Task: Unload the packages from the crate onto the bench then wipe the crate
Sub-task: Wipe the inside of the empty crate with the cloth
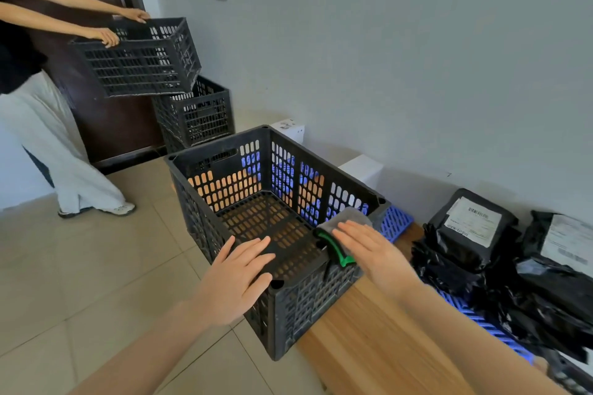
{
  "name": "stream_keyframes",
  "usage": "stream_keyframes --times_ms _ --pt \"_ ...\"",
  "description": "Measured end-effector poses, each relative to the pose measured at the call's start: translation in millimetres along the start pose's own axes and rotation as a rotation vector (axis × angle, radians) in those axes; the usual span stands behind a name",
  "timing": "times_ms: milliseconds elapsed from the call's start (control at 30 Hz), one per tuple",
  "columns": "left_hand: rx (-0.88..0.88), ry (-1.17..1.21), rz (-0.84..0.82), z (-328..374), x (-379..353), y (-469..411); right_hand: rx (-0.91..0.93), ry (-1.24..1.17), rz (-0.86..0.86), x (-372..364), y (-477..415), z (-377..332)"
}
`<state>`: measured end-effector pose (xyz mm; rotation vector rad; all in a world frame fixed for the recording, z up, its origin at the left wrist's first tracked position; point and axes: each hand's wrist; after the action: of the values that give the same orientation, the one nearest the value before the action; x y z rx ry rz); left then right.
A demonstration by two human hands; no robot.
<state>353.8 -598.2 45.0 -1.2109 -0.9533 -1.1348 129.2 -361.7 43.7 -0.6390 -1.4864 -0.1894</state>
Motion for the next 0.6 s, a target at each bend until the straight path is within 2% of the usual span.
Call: stream_keyframes --times_ms 100,167,233,300,400,500,600 --pt "0.013 -0.006 -0.022 3.5 4.4 -1.8 0.013 0.119 -0.018 5.5 -21.3 32.9" --pt "0.017 -0.016 -0.064 3.8 5.4 -0.9 0.047 0.189 0.041 3.1 -30.8 45.1" --pt "0.018 -0.007 -0.065 3.9 5.7 -0.1 -0.025 0.211 0.091 0.1 -34.4 54.8" --pt "0.018 0.009 -0.057 4.3 5.7 0.0 -0.145 0.163 0.066 -1.1 -33.2 57.0" --pt "0.019 0.034 -0.038 5.5 5.8 0.0 -0.204 0.102 -0.005 -0.6 -30.1 39.8" --pt "0.02 0.044 -0.033 5.9 5.5 0.3 -0.112 0.086 0.006 17.4 -14.9 -4.1" --pt "0.008 0.033 -0.028 3.6 4.2 1.1 0.061 -0.027 0.007 22.0 9.1 -62.6"
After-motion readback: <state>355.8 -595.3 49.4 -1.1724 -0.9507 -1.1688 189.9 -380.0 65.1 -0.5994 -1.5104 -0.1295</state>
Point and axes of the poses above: each hand's wrist, its own y-axis away from the middle knuckle, its own x-axis out of the back of the hand, z = x × y, and after that the axes turned 11 degrees about -x, right-handed
